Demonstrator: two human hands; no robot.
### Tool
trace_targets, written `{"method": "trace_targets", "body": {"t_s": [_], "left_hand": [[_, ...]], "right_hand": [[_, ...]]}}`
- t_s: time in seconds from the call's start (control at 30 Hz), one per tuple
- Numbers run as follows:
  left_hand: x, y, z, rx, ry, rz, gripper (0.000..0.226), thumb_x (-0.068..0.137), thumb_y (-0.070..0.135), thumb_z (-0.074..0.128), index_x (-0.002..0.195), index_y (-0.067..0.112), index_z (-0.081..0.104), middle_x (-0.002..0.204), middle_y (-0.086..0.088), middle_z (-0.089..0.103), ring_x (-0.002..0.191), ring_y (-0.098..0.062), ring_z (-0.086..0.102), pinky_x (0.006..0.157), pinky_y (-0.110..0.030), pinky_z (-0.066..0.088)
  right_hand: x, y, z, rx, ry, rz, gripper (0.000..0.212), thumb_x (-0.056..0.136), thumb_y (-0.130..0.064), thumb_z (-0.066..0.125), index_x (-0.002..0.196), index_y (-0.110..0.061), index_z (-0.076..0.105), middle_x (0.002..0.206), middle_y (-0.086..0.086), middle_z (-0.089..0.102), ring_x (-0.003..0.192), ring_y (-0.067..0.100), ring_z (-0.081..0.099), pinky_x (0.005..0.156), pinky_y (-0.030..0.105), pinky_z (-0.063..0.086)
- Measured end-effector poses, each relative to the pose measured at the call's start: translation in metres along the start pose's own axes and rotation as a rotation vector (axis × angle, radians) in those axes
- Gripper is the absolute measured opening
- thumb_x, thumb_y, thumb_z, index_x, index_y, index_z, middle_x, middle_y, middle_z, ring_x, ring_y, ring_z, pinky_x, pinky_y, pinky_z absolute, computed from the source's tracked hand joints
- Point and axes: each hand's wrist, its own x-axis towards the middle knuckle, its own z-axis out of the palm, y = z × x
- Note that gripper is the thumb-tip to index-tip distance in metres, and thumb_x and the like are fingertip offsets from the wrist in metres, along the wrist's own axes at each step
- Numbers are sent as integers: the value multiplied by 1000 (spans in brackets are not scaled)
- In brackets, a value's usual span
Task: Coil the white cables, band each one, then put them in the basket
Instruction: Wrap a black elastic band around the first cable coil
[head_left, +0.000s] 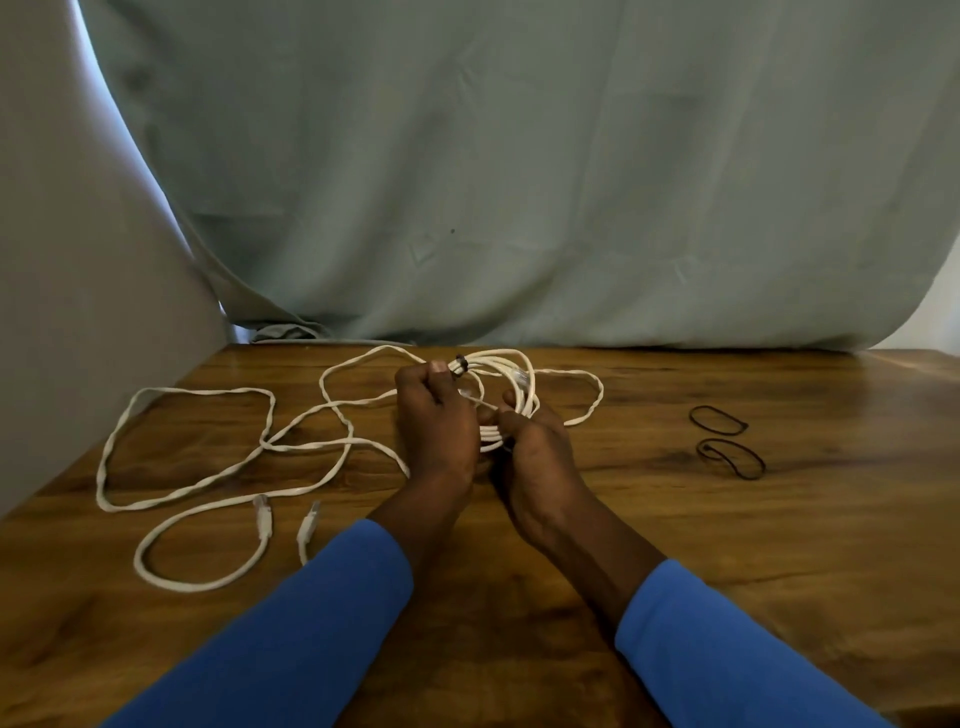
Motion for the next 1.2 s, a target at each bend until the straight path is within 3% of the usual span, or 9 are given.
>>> {"method": "trace_targets", "body": {"t_s": [0.13,0.23,0.4,0.57,0.73,0.9,0.97,1.07,1.2], "left_hand": [[-5,9,2,-338,-41,-250,20,111,22,39,96,15,50,48,11,60,49,-8,63,60,-33,59],[1,9,1,-327,-54,-244,24,111,28,37,95,17,51,53,8,64,63,-18,67,79,-51,60],[11,5,-7,-293,-181,-364,37,109,35,40,106,1,55,83,-14,68,77,-32,67,67,-44,58],[16,6,-16,-286,-322,-367,30,108,28,46,111,3,61,77,-13,67,62,-27,65,59,-35,56],[19,3,-16,-271,-356,-342,32,108,25,48,102,-1,65,75,-13,66,60,-22,64,59,-32,56],[15,8,-13,-378,-330,-415,31,109,24,45,95,4,65,69,-5,60,59,-15,59,60,-29,53],[16,10,-10,-393,-257,-354,27,109,20,43,92,8,60,62,1,55,56,-14,53,61,-31,48],[22,15,-13,-322,-206,-216,30,109,15,39,81,16,52,55,7,47,49,-9,41,49,-27,38],[32,7,-19,-37,-334,66,31,107,36,42,80,28,56,71,0,54,60,-15,52,54,-32,40]], "right_hand": [[1,1,-1,-8,-48,16,29,98,-4,53,125,-5,63,116,16,74,108,35,70,100,51,53],[5,7,2,-69,-83,6,34,100,-28,56,134,-26,54,125,7,72,116,28,70,104,57,52],[5,3,-1,-105,-158,-7,29,108,-26,50,136,-28,44,124,8,70,97,24,75,66,42,60],[1,-3,-2,-71,-82,-22,23,109,-17,44,130,-25,43,109,15,69,67,18,68,48,29,50],[5,3,-7,-214,-36,-81,18,106,-31,49,123,-36,44,109,14,69,66,19,61,56,34,46],[4,4,-9,-331,-23,-148,54,90,-43,60,140,-35,42,124,-2,72,114,21,69,98,53,55],[1,3,-7,-423,-41,-178,54,94,-40,63,143,-30,43,126,-5,69,117,14,66,106,51,51],[-5,-2,-2,-499,23,-254,71,84,-64,63,146,-38,38,145,-3,53,131,15,55,110,49,47],[-11,-26,-10,-768,134,-639,67,99,-63,40,159,-40,21,162,-4,30,149,12,29,118,38,29]]}}
